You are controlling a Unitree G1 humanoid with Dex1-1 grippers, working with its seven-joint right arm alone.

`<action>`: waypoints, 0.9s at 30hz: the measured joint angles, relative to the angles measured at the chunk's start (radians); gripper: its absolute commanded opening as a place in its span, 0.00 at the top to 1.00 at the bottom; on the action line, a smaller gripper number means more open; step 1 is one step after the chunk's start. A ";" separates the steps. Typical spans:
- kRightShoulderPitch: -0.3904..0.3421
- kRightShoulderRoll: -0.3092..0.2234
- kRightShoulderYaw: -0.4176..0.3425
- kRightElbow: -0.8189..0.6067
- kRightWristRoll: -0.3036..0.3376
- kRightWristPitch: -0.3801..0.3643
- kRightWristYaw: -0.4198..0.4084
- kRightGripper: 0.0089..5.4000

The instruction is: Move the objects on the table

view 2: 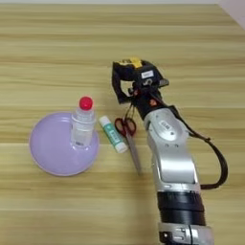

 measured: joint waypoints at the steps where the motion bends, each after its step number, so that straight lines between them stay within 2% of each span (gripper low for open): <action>1: 0.000 -0.006 -0.001 0.009 -0.005 0.000 -0.008 0.25; 9: -0.001 -0.025 -0.021 0.083 -0.023 0.043 -0.041 0.25; 14: 0.005 -0.031 -0.029 0.147 -0.024 0.043 -0.052 0.25; 27: -0.003 -0.096 -0.027 0.453 -0.080 0.043 -0.077 0.25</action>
